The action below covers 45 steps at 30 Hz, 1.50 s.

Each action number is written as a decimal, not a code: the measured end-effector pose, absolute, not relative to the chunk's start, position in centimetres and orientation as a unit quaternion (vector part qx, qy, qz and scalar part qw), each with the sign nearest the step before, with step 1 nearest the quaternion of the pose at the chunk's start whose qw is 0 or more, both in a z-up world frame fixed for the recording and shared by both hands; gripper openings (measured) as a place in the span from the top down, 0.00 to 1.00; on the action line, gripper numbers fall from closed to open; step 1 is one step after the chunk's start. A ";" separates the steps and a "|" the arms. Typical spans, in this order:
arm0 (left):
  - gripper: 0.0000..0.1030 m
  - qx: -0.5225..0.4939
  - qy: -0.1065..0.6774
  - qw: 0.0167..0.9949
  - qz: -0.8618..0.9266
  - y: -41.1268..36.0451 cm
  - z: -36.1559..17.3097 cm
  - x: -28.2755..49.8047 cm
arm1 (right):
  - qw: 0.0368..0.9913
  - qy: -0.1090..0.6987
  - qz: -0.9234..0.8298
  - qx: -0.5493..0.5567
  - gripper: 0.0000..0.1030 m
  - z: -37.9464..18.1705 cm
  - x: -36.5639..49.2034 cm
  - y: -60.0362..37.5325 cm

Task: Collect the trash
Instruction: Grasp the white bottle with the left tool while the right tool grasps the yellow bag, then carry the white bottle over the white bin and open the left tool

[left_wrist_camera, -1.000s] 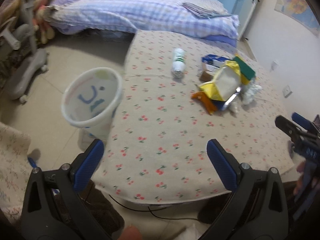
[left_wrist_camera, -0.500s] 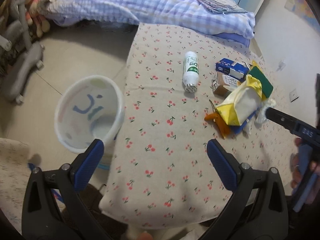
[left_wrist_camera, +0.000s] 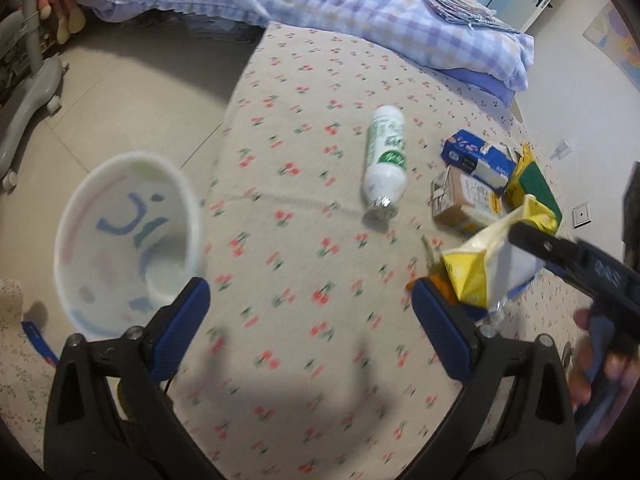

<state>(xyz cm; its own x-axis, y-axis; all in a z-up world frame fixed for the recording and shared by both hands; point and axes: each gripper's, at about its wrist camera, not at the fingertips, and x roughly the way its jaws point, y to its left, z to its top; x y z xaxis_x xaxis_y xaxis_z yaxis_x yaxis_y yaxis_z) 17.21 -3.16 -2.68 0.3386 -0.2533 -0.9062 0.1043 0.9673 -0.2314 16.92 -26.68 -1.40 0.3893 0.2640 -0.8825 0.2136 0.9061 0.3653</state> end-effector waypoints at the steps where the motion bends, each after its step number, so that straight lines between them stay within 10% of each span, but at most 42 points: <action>1: 0.08 -0.066 0.562 0.817 -0.112 -3.7 -2.8 17.7 | 0.810 0.547 0.017 0.212 0.35 -0.8 16.8 -26.8; 20: 0.62 -0.076 0.538 0.827 -0.144 -11.2 -6.7 25.1 | 0.833 0.494 -0.035 0.247 0.35 2.7 10.7 -37.1; 45: 0.63 -0.099 0.540 0.830 -0.095 2.6 -2.0 19.5 | 0.835 0.496 0.041 0.233 0.35 3.9 12.5 -28.3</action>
<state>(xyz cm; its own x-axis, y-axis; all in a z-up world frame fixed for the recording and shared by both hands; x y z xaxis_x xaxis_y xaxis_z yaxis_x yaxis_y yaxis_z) 19.47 2.57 -1.96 0.3990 -0.2657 -0.8776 0.0515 0.9621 -0.2679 12.53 -28.31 3.94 0.5042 0.2991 -0.8102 0.1626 0.8884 0.4292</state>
